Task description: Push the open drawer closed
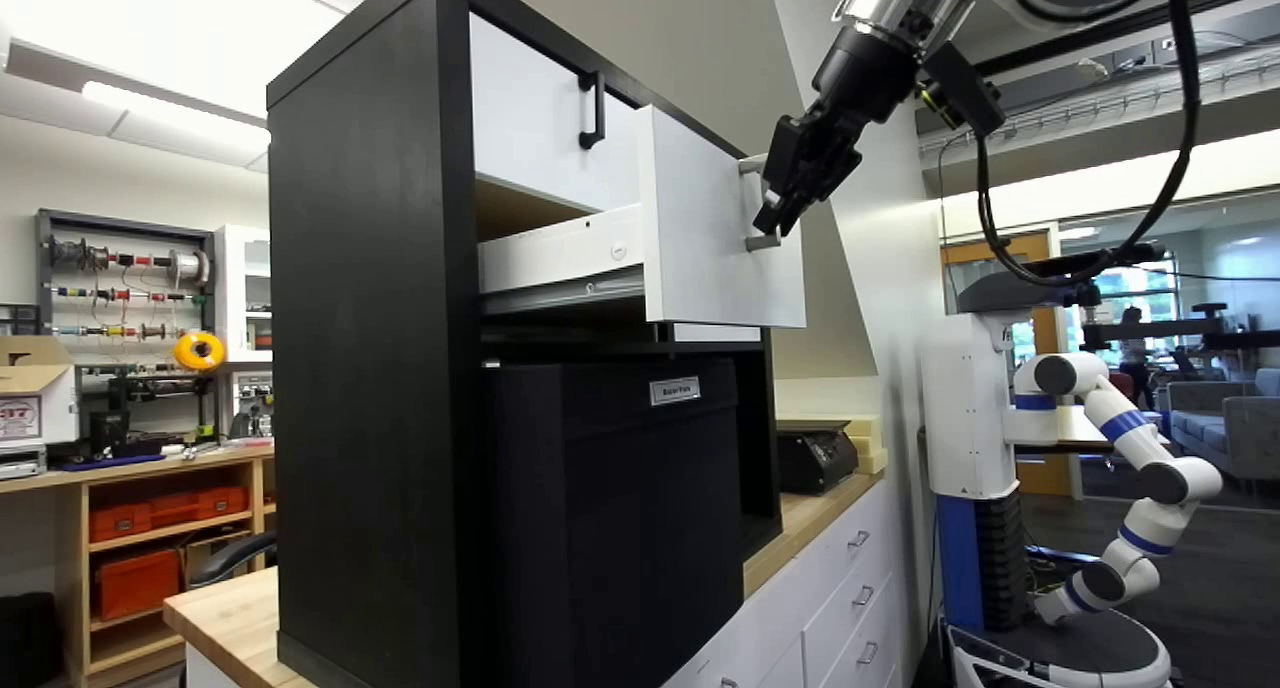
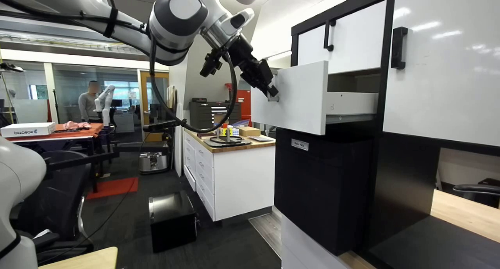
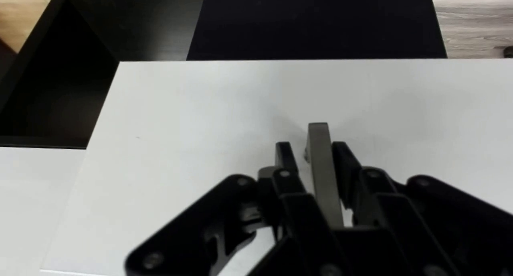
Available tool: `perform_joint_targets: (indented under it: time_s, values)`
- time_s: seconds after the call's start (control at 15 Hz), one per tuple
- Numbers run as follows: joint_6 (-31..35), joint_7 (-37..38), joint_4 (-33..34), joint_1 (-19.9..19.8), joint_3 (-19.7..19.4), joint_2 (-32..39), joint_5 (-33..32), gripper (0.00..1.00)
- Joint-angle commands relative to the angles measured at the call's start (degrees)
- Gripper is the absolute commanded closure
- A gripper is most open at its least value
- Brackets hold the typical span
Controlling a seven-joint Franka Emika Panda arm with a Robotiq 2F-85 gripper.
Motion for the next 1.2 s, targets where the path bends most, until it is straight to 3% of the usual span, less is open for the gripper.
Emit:
perform_joint_targets:
  time_s: [0.0, 0.53, 1.13]
  values:
    - [2.5, -2.8, -0.5, 0.2, -0.5, 0.4, 0.0, 0.94]
    - [6.8, -7.9, 2.1, 0.7, -1.9, 5.4, 0.8, 0.94]
    - [11.9, -10.4, 10.3, 0.6, -3.3, 16.0, 0.8, 0.94]
